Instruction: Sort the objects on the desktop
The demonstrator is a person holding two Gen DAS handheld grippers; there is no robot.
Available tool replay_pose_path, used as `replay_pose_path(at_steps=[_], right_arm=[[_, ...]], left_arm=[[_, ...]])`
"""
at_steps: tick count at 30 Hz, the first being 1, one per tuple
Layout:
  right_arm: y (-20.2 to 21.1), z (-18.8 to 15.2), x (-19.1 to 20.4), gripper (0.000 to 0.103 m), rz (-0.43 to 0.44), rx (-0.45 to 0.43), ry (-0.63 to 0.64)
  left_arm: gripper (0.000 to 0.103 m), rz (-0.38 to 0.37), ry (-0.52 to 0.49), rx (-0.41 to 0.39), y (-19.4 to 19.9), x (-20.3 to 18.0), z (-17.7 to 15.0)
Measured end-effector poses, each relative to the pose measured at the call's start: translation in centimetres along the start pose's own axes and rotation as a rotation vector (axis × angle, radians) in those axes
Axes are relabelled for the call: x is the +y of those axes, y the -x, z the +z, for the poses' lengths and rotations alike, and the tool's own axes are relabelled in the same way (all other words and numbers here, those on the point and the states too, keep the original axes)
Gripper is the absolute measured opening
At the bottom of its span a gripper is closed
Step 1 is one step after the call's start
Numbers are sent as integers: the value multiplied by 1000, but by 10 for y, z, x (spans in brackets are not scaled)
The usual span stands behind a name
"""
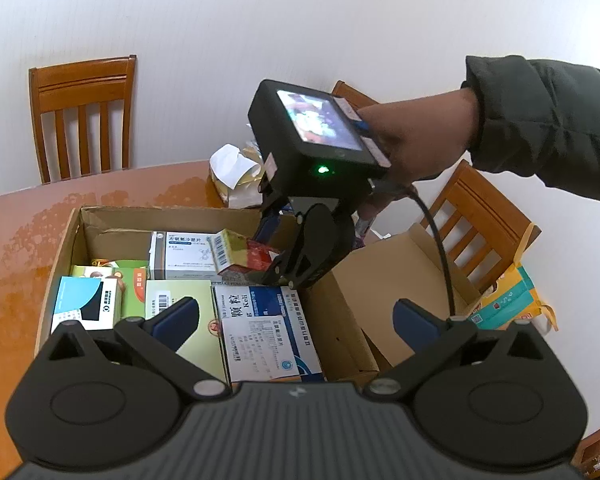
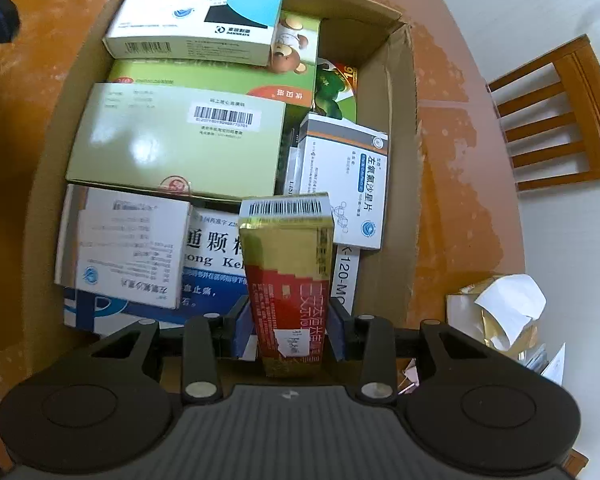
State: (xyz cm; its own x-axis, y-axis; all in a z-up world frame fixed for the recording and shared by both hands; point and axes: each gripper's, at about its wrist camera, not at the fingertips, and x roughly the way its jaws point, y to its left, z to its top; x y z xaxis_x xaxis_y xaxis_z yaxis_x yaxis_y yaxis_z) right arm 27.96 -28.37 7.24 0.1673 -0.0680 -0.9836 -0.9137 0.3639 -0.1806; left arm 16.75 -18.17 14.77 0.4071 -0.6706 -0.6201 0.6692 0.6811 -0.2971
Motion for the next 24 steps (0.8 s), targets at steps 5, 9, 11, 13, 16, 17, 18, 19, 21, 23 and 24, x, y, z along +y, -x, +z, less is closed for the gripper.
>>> replay_pose_path(at_steps=[5,9,11,13,16,17,18,19,21,23,24], right_arm=[[-7,5,-1,44,2,16,3],[-18,13,-1,71,17,78,5],[-24,13,4,72,9,91,46],[-25,12,6,59,2,94,58],[-17,8,2,45,-13,66,56],[-14,6,2,44,-2,53,64],[-11,5,4,44,-2,49,88],[-8,4,7,44,-5,47,115],[-4,1,17,44,-34,47,203],[0,0,23,44,-43,51,236],[1,0,24,44,-40,58,240]], left_arm=[[103,3,3,0,1,2,0],[103,5,10,0,1,3,0],[103,4,10,-3,2,3,-1],[103,5,13,-5,3,3,-2],[103,5,23,-4,3,4,-3],[103,5,25,-3,4,4,-3],[103,5,26,-4,4,4,-3],[103,5,25,-5,4,4,-3],[103,5,25,-5,5,3,-3],[103,6,25,-5,5,3,-3],[103,6,26,-5,6,3,-3]])
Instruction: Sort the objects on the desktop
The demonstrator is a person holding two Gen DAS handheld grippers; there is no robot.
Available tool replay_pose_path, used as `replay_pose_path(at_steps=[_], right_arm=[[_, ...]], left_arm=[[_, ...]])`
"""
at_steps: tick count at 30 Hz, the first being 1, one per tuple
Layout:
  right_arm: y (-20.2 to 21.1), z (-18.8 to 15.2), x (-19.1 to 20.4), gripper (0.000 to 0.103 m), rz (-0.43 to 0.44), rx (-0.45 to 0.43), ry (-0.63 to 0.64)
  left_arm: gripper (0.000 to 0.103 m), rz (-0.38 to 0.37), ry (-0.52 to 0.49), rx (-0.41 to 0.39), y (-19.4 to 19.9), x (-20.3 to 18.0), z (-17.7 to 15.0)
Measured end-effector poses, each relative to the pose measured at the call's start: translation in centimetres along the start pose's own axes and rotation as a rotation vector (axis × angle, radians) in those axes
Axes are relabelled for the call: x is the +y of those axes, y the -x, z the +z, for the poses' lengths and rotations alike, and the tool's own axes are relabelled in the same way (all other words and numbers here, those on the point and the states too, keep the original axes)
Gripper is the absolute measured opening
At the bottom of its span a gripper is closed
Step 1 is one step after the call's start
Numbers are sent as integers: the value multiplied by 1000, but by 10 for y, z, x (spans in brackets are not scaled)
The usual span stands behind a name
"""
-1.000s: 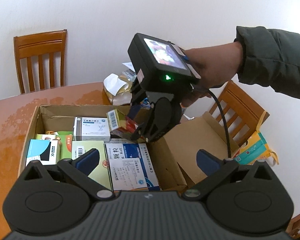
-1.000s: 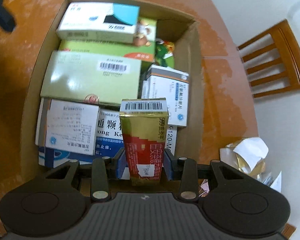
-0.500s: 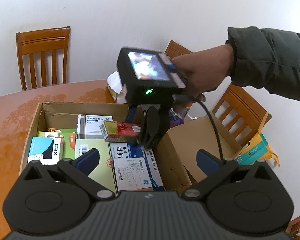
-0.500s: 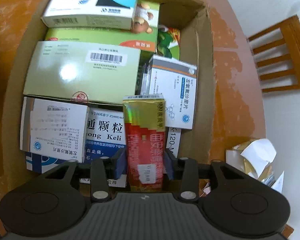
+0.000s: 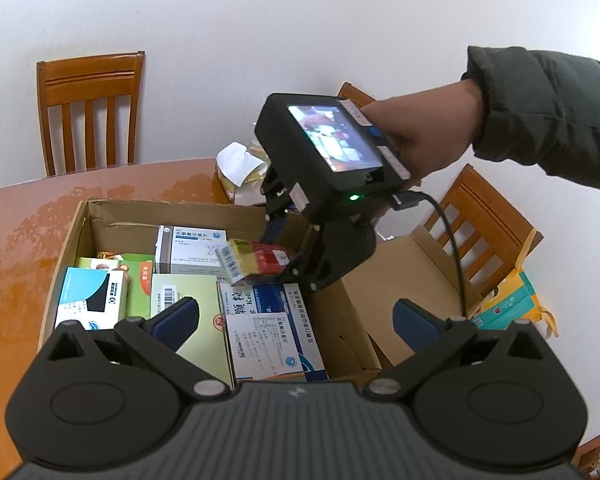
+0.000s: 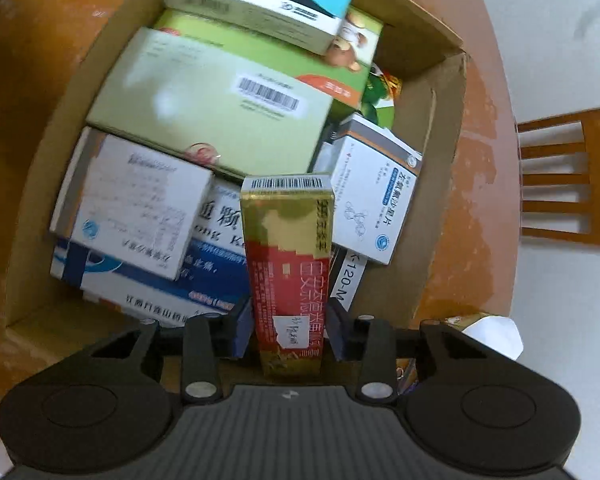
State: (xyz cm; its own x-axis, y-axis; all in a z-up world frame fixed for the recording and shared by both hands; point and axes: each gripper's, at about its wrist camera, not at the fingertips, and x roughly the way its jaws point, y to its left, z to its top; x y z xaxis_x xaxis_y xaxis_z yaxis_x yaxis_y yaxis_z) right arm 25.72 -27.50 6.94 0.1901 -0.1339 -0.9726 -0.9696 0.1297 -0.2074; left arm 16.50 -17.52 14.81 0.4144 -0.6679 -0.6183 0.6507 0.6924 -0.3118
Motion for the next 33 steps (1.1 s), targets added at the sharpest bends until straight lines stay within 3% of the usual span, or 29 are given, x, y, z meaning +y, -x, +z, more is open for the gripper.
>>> replay_pose_path(at_steps=[8,14,17,19,20,21,23,25,27,29,30,31,32,33], right_arm=[[-9,-5,42,44,-199,37,372],[-26,-5,63,45,-289,97,559],[-23,2,55,44,-257,125,469],[-15,9,36,44,-182,99,297],[-11,12,25,38,-147,85,212],[-9,12,17,37,-146,83,177],[-7,11,20,35,-230,93,248],[-5,13,20,36,-219,97,254],[-3,15,18,44,-197,88,221],[-1,17,17,72,-198,59,192],[2,17,18,80,-200,21,154],[6,18,20,96,-200,-19,112],[8,17,13,103,-180,-54,74],[10,17,8,103,-150,-78,38]], left_arm=[[103,0,9,1,0,-2,-3],[103,4,15,3,0,-2,-5],[103,5,17,0,1,-3,-5],[103,3,20,0,0,-3,-5],[103,2,21,1,0,-4,-5],[103,-1,19,2,-1,-4,-5],[103,-4,16,3,-1,-6,-6],[103,-7,16,3,-2,-8,-6],[103,-10,16,4,-2,-9,-6],[103,-9,13,4,-2,-9,-7],[103,-9,14,5,-2,-9,-7],[103,-8,16,5,-2,-9,-7],[103,-7,19,6,-2,-8,-7],[103,-6,22,8,-3,-8,-7]])
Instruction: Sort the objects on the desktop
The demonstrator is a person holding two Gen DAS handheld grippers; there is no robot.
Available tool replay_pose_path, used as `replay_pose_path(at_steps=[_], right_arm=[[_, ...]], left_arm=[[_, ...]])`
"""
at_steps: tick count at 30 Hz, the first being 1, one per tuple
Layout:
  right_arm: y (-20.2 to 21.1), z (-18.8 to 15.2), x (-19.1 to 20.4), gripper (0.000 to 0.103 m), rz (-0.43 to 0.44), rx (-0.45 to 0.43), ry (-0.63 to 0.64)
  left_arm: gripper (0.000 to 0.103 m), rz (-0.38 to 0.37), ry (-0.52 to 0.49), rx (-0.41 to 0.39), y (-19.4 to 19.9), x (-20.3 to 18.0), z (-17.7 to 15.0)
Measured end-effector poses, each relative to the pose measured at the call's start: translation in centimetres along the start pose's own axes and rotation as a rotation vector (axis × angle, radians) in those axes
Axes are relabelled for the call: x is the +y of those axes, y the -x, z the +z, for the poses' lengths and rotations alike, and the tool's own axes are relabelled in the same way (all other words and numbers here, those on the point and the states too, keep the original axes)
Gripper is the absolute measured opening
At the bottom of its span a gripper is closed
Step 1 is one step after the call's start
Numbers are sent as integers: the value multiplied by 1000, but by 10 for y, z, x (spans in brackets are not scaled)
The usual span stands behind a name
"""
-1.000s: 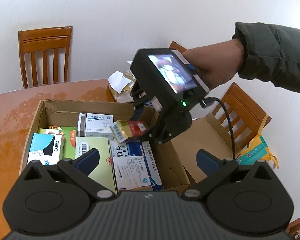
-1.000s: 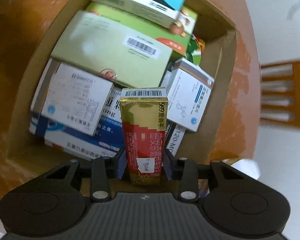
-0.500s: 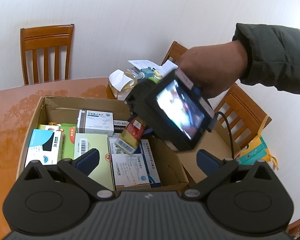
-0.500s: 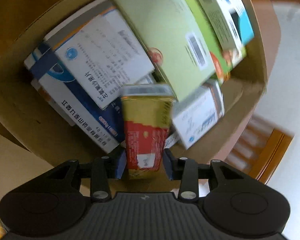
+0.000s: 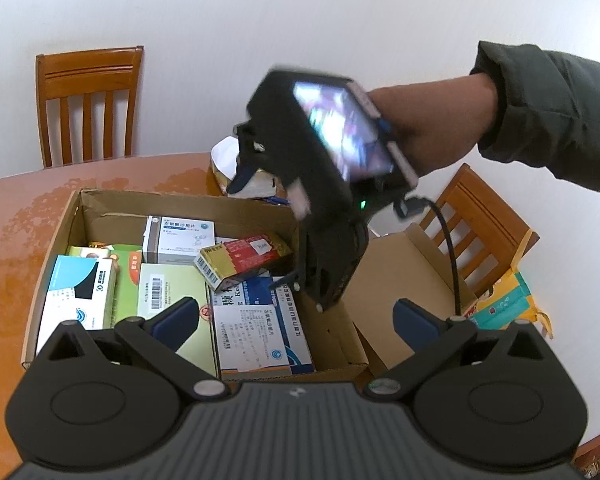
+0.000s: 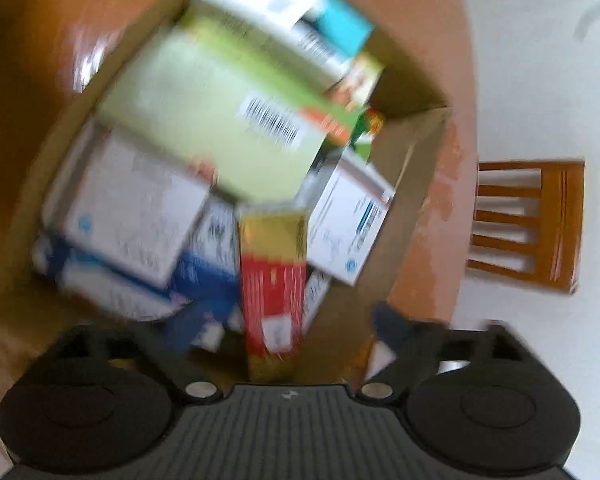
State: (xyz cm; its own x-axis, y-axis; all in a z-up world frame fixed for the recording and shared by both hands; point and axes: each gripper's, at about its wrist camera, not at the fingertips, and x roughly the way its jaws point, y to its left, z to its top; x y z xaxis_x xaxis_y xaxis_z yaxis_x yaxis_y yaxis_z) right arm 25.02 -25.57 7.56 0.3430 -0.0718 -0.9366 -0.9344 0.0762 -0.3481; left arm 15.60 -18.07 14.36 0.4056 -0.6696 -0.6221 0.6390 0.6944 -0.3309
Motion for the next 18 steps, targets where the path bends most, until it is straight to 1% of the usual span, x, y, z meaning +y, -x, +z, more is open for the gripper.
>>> replay_pose_path(at_steps=[2,4,6,9,11,13,15,16,17,18], right_arm=[[3,0,-10,103,58,-40,-77],[1,1,-13,103,80,-63,-109],[-1,2,-13,102,103,-69,-139],[-3,2,-18,102,159,-85,-222],[-5,-1,-18,102,161,-79,-242],[-7,-5,-15,101,160,-51,-237],[-14,-11,-18,92,185,-29,-250],[-17,-15,-20,77,200,-21,-259],[-19,-18,-21,64,215,-12,-268],[-22,-20,-21,63,220,-2,-267]], left_arm=[[103,1,2,2,-1,0,-1],[103,1,5,5,-1,0,-1],[103,1,5,6,-1,0,-2],[103,3,8,8,-1,1,-4],[103,5,15,12,-1,3,-5],[103,6,19,14,-1,4,-5],[103,6,23,10,0,4,-5],[103,6,24,10,0,5,-5],[103,7,25,10,0,5,-5],[103,8,26,11,0,5,-5]])
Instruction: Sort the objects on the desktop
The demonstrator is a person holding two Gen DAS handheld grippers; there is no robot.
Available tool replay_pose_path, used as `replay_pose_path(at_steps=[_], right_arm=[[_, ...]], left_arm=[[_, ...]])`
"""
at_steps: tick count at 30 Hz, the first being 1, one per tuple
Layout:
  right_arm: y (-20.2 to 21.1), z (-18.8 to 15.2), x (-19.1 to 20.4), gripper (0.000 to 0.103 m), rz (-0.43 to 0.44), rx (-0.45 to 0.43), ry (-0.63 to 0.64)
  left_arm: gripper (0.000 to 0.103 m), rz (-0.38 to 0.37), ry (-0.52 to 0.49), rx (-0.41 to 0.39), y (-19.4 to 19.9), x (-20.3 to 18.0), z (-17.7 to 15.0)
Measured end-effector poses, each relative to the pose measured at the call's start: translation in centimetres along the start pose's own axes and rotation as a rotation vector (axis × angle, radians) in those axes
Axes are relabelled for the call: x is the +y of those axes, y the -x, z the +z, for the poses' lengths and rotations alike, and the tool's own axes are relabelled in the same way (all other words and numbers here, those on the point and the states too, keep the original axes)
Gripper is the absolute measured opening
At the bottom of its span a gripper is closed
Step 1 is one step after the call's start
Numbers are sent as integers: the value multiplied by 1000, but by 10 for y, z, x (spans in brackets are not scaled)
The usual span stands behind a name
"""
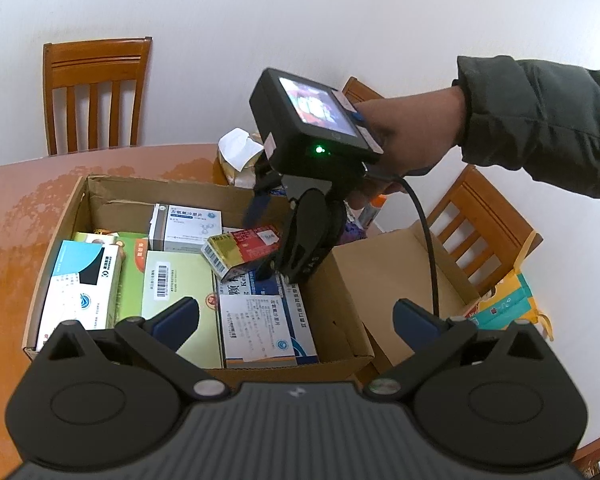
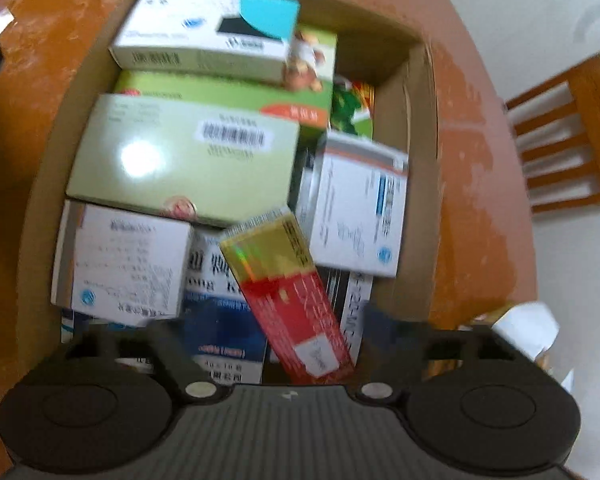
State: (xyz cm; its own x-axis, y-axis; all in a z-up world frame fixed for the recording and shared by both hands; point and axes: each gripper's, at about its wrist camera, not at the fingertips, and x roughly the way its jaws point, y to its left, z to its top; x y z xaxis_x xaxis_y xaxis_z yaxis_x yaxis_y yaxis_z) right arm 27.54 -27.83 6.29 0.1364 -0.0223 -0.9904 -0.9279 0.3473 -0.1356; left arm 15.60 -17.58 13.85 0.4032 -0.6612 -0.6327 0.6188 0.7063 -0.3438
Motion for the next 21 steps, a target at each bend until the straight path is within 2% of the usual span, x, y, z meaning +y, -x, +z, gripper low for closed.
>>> replay_pose_path(at_steps=[2,7,15,21], right_arm=[[-4,-2,1,58,-8,6,19],[-6,-2,1,53,-7,7,24],[8,3,-15,49,24,73,-148],[9,3,-28,47,49,81,-236]], left_arm=[[103,1,1,1,0,1,0],[103,1,7,1,-1,2,1],[103,-6,7,-9,2,1,2],[103,-6,4,-16,7,2,0]])
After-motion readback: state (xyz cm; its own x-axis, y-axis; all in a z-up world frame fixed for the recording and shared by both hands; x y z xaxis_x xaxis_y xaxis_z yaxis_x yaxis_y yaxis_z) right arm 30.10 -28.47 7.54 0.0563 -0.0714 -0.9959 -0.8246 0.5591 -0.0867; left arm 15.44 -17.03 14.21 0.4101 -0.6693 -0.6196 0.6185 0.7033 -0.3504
